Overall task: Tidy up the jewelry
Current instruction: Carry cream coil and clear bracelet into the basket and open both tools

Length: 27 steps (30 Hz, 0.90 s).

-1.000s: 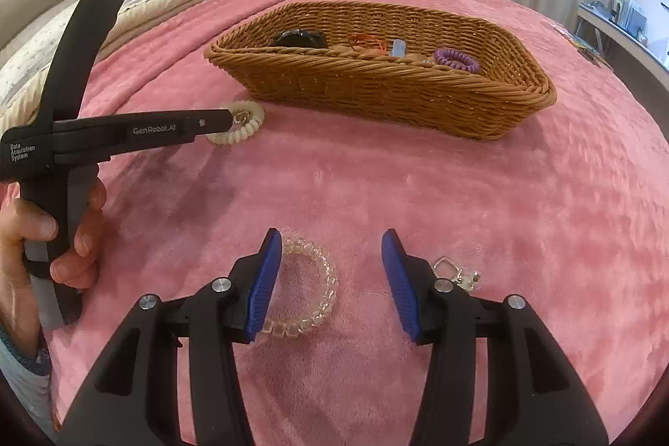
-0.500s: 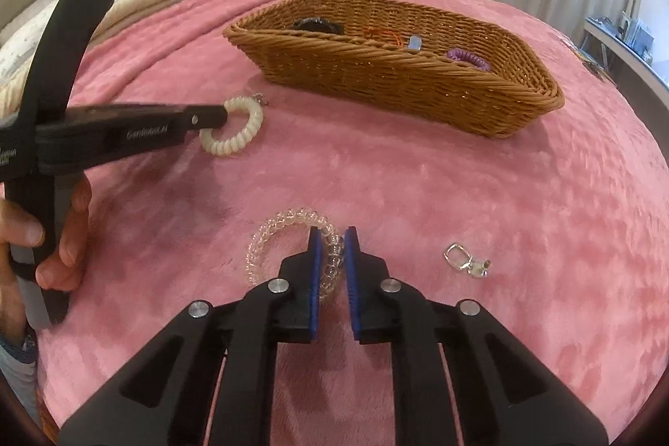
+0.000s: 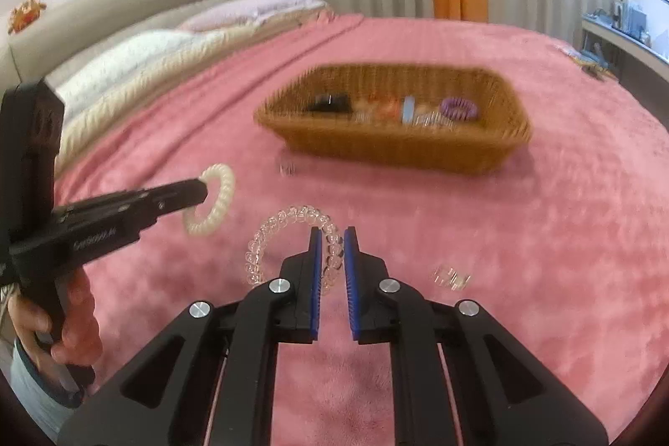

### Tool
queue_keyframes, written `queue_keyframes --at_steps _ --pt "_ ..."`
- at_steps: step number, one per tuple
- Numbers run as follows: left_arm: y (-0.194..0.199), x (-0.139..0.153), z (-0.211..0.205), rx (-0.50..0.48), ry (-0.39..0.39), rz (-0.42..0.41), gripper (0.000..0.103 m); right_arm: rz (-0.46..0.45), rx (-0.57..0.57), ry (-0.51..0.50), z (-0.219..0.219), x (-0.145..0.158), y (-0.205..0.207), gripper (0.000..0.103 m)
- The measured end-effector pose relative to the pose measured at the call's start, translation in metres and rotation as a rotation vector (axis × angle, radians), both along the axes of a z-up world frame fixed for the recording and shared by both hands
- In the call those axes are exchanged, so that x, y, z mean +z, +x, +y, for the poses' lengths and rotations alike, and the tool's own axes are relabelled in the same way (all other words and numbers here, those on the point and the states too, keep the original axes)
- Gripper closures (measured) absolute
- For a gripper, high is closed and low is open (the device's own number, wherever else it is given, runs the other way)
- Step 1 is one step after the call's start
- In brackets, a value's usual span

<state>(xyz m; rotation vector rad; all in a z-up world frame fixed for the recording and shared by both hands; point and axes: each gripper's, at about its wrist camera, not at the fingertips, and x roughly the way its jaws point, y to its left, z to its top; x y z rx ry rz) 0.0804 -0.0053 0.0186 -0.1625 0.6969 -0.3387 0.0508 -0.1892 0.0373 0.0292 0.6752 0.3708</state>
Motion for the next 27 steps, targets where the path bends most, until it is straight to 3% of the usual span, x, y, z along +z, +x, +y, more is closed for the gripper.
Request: queue_keyframes --at_steps 8,13,20,27 --pt "0.015 0.076 -0.017 0.005 -0.009 -0.171 0.094 -0.178 -0.075 -0.006 -0.014 0.078 0.021 0.094" --pt "0.053 0.094 -0.038 0.016 0.005 -0.213 0.094 -0.214 -0.144 -0.039 -0.023 0.092 0.066 0.094" --pt "0.122 0.077 -0.054 0.056 -0.025 -0.177 0.094 -0.153 -0.218 0.009 -0.046 0.082 0.142 0.094" --pt "0.173 0.029 -0.064 0.078 -0.024 -0.094 0.094 -0.008 -0.194 0.098 -0.062 0.043 0.198 0.094"
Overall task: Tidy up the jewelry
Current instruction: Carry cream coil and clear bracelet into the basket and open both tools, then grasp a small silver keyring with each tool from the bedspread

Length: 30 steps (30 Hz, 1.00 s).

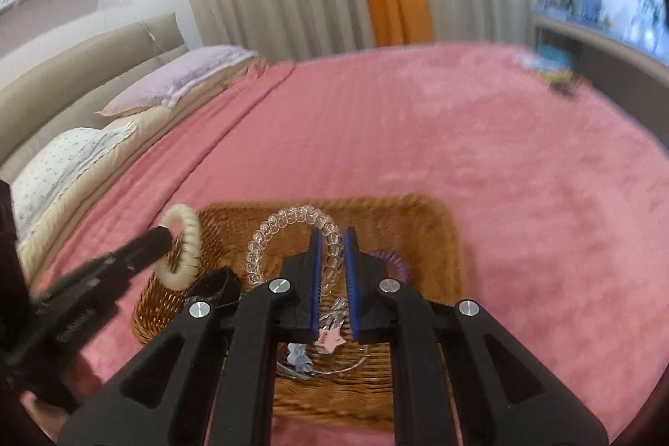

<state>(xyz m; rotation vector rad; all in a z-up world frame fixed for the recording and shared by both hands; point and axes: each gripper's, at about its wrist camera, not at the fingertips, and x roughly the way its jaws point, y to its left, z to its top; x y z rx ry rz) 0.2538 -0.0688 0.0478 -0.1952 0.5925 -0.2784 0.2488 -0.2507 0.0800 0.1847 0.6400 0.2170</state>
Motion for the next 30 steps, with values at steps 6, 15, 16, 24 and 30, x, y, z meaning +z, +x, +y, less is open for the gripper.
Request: queue_keyframes --at_steps 6,15,16,24,30 --pt "0.016 -0.031 0.006 -0.017 -0.018 0.073 0.094 0.091 0.007 -0.046 0.005 -0.030 0.019 0.094" --pt "0.012 -0.033 -0.006 -0.021 0.064 0.066 0.093 0.131 0.022 -0.101 0.014 -0.044 0.018 0.094" --pt "0.012 -0.034 -0.006 -0.025 0.062 0.066 0.093 0.140 0.026 -0.091 0.013 -0.045 0.018 0.094" --pt "-0.006 -0.017 0.007 -0.051 -0.017 0.013 0.070 0.095 0.022 0.001 -0.002 -0.033 0.008 0.058" --pt "-0.042 0.010 0.022 -0.039 -0.071 -0.083 0.063 0.007 0.026 0.005 -0.001 -0.008 -0.023 0.058"
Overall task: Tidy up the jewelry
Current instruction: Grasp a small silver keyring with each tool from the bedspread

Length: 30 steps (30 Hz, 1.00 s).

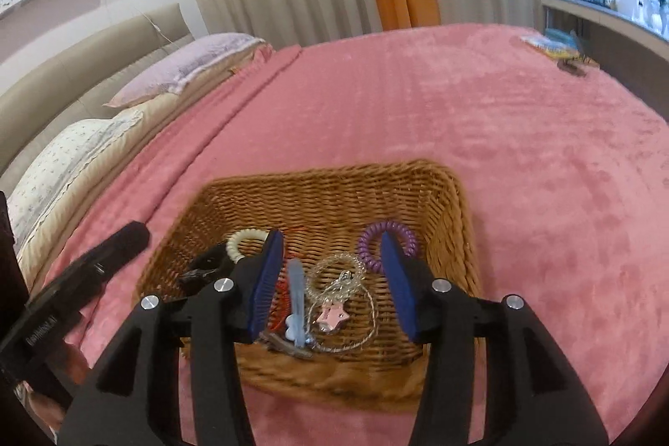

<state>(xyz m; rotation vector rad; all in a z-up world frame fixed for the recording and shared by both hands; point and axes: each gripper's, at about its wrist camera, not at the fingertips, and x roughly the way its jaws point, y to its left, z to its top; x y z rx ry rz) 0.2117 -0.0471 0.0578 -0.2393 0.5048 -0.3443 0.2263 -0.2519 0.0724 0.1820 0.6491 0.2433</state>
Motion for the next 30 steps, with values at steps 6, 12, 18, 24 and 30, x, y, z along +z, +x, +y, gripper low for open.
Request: queue_keyframes --at_steps 6,12,18,24,30 --pt "-0.047 0.020 0.024 0.003 -0.068 -0.065 0.060 -0.075 0.007 -0.040 0.005 0.020 -0.048 0.058" --pt "-0.092 0.014 0.050 0.043 -0.065 -0.063 0.055 -0.078 0.000 -0.060 0.001 0.011 -0.107 0.058" --pt "-0.112 -0.019 0.067 0.081 -0.055 0.023 0.053 0.021 -0.011 -0.107 -0.004 -0.029 -0.143 0.058" --pt "-0.107 -0.046 0.069 0.076 -0.022 0.112 0.053 0.084 0.000 -0.154 -0.001 -0.058 -0.154 0.058" --pt "-0.099 -0.071 0.057 0.059 0.056 0.198 0.053 0.137 0.044 -0.195 0.005 -0.081 -0.156 0.058"
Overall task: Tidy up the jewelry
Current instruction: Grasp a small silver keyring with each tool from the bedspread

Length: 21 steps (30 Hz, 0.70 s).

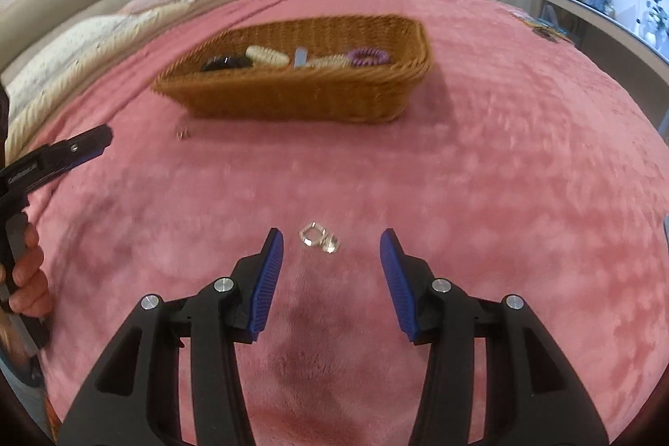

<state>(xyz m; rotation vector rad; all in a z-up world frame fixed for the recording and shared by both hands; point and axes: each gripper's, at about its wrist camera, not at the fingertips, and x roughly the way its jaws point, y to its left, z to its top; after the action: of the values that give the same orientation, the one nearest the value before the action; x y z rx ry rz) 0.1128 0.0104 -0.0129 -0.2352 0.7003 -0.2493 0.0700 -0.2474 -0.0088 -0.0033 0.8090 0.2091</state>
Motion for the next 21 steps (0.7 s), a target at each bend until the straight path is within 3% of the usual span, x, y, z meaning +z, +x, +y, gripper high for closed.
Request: queue_keyframes --at_steps 6,14,21 --pt "0.006 -0.008 -0.013 -0.013 0.074 0.040 0.053 0.047 0.028 -0.034 0.008 -0.011 0.010 0.072" --pt "0.025 -0.012 -0.017 -0.019 0.104 0.105 0.053 0.042 0.045 -0.095 0.020 -0.014 0.018 0.078" --pt "0.057 -0.018 -0.040 -0.069 0.235 0.124 0.054 0.044 0.051 -0.054 0.014 -0.015 0.019 0.077"
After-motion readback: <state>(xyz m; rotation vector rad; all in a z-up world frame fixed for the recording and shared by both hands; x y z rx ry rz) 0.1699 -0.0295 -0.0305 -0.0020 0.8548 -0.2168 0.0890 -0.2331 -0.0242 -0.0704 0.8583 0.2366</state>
